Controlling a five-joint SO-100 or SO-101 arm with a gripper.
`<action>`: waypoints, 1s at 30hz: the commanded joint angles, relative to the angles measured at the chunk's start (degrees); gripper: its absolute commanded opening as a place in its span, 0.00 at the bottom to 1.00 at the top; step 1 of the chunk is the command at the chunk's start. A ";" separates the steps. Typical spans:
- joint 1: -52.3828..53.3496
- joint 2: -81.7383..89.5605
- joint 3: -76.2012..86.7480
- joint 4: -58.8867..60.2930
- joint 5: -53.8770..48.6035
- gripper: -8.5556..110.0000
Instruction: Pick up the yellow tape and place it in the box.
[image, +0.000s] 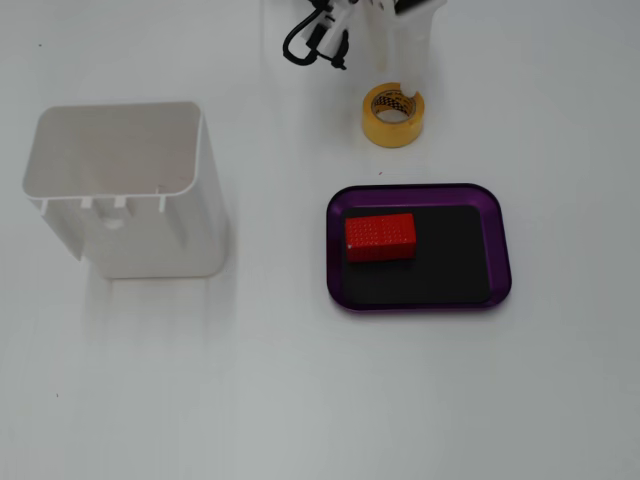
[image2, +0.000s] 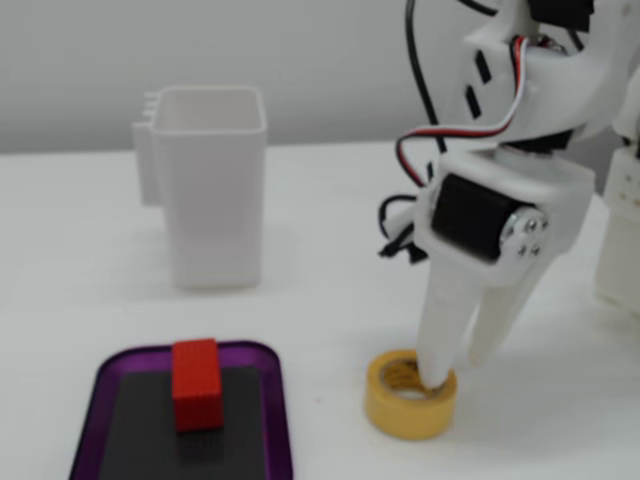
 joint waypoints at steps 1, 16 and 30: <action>-0.26 0.00 1.76 -2.72 -0.09 0.19; 5.89 -0.09 8.26 -9.23 -2.55 0.15; -0.79 -0.09 -22.50 1.41 -2.02 0.07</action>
